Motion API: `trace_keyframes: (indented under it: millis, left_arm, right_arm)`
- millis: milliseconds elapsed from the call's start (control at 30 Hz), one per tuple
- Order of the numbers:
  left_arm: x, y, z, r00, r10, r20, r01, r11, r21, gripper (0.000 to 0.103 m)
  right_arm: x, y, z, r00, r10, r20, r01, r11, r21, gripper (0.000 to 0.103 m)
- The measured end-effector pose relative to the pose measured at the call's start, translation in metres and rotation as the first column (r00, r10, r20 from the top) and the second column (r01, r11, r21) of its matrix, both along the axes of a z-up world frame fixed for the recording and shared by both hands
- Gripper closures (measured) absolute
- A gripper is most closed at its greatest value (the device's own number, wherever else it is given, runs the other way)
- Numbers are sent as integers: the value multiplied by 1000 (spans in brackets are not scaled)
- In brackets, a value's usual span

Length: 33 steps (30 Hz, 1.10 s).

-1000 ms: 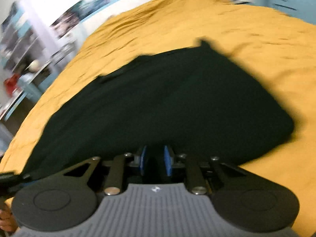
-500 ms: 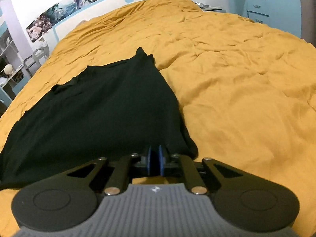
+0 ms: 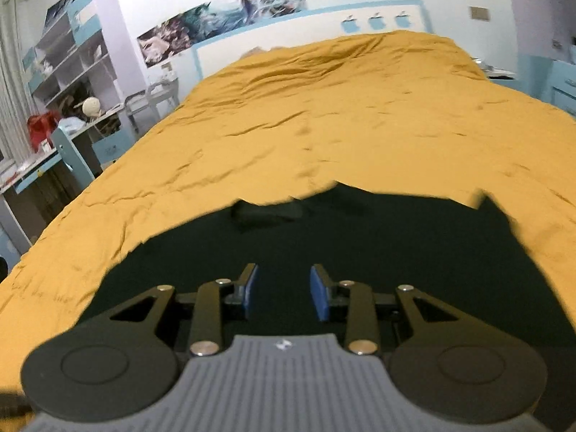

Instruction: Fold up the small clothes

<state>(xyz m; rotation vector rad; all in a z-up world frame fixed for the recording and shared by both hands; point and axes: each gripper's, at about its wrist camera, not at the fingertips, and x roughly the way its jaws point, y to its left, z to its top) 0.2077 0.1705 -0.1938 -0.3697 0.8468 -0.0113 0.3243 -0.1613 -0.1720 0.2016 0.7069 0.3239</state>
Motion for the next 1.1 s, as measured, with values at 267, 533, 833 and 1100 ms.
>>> trace_keyframes:
  millis: [267, 533, 833, 1100]
  left_arm:
    - [23, 13, -29, 998, -8, -59, 6, 999, -38, 62]
    - [24, 11, -27, 997, -42, -65, 39, 998, -41, 54]
    - [24, 6, -28, 998, -48, -50, 47, 998, -29, 45]
    - [25, 6, -30, 997, -55, -49, 53, 998, -27, 45]
  right_arm:
    - [97, 62, -47, 998, -43, -51, 35, 990, -139, 74]
    - [108, 63, -81, 995, -63, -75, 44, 972, -229, 69]
    - [46, 51, -62, 997, -18, -78, -2, 968, -252, 69]
    - [-53, 30, -56, 988, 50, -146, -82, 971, -224, 68]
